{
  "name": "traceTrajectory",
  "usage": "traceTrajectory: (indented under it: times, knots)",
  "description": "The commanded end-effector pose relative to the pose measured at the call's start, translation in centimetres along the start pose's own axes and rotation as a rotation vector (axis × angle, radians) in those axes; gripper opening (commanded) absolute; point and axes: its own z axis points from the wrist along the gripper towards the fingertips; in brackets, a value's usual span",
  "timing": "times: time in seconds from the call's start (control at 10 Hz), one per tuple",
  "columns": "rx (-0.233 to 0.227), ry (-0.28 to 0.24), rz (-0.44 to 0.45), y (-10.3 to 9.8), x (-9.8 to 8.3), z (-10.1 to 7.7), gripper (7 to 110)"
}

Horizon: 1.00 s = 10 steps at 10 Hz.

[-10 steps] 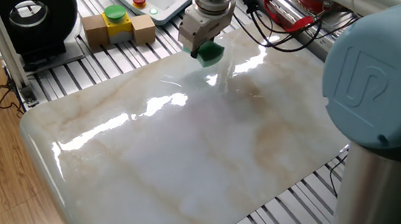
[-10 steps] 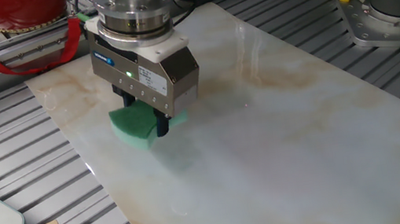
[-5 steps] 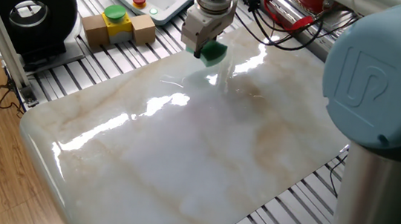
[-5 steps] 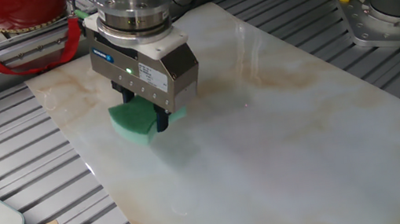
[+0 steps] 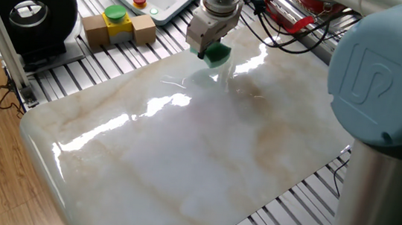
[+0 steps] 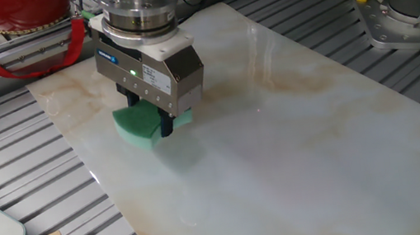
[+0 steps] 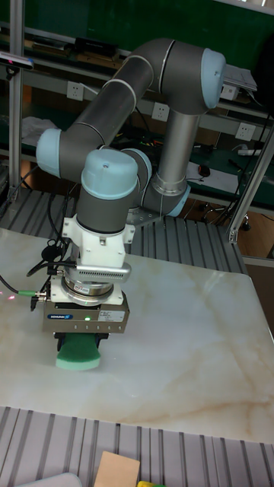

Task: Clean the tabletop with a sponge

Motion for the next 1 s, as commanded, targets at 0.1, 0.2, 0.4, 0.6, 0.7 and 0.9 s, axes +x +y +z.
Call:
traceTrajectory:
  times: [0.1,0.2,0.4,0.6,0.7,0.9]
  knots:
    - [-0.001,0.006,0.032,-0.84,0.31,-0.03,7]
    - [-0.006,0.005,0.032,-0.75,0.23,0.02,7]
    - [-0.013,0.003,0.035,-0.76,0.13,-0.02,7]
    - [-0.02,0.0,0.041,-0.76,0.1,-0.12,7]
    - [-0.034,-0.004,0.046,-0.62,0.1,-0.12,7]
    - [-0.051,-0.019,0.045,-1.09,0.15,0.07,7]
